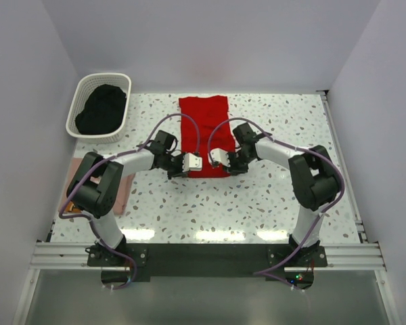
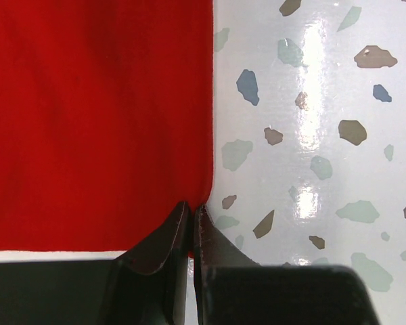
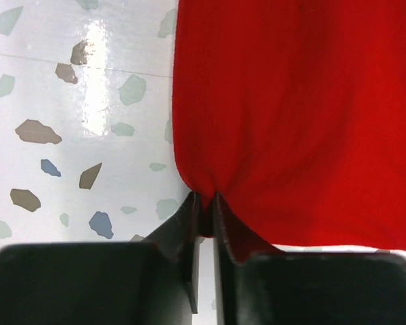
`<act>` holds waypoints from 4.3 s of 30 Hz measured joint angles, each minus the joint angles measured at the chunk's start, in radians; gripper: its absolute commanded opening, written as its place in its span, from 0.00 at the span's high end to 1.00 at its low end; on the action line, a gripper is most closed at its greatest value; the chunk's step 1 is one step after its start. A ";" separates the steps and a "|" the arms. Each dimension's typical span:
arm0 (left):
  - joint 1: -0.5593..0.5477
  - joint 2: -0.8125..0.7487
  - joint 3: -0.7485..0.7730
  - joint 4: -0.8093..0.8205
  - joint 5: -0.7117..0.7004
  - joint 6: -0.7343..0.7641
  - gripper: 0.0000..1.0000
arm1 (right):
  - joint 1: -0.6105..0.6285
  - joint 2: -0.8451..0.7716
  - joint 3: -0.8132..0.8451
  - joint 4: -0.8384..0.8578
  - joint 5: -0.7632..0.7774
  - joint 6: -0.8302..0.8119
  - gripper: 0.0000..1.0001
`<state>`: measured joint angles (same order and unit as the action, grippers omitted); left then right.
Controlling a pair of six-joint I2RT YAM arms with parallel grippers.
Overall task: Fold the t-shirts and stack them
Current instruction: Fold the tshirt
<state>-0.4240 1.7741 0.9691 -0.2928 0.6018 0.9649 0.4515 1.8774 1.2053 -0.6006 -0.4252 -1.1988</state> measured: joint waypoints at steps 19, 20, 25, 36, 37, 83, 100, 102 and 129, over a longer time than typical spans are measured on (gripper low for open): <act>0.036 -0.035 0.270 -0.199 -0.054 -0.023 1.00 | -0.057 -0.027 0.282 -0.138 0.015 0.164 1.00; 0.036 -0.040 0.270 -0.203 -0.056 -0.023 1.00 | -0.058 -0.033 0.284 -0.145 0.015 0.166 1.00; 0.011 -0.097 0.193 -0.222 -0.061 -0.002 1.00 | -0.045 -0.084 0.199 -0.158 0.014 0.170 1.00; -0.232 -0.478 -0.171 -0.376 0.030 -0.032 1.00 | 0.098 -0.513 -0.247 -0.319 -0.097 0.200 1.00; -0.235 -0.513 -0.175 -0.396 0.050 -0.040 1.00 | 0.099 -0.552 -0.248 -0.347 -0.112 0.204 1.00; 0.032 -0.117 0.040 -0.421 0.108 -0.107 0.64 | 0.029 -0.060 0.009 -0.357 -0.169 0.381 0.58; -0.163 -0.142 0.137 -0.303 0.097 -0.116 0.56 | -0.043 0.302 0.527 -0.452 -0.428 0.822 0.78; -0.179 -0.092 0.154 -0.287 0.097 -0.133 0.56 | -0.019 0.338 0.533 -0.433 -0.431 0.856 0.78; -0.233 0.063 0.145 -0.194 0.079 -0.249 1.00 | 0.028 0.502 0.577 -0.368 -0.461 0.925 0.83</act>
<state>-0.6575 1.8370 1.1141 -0.4866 0.6804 0.7155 0.4797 2.3795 1.7821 -0.9688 -0.8860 -0.2741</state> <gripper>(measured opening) 0.094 0.180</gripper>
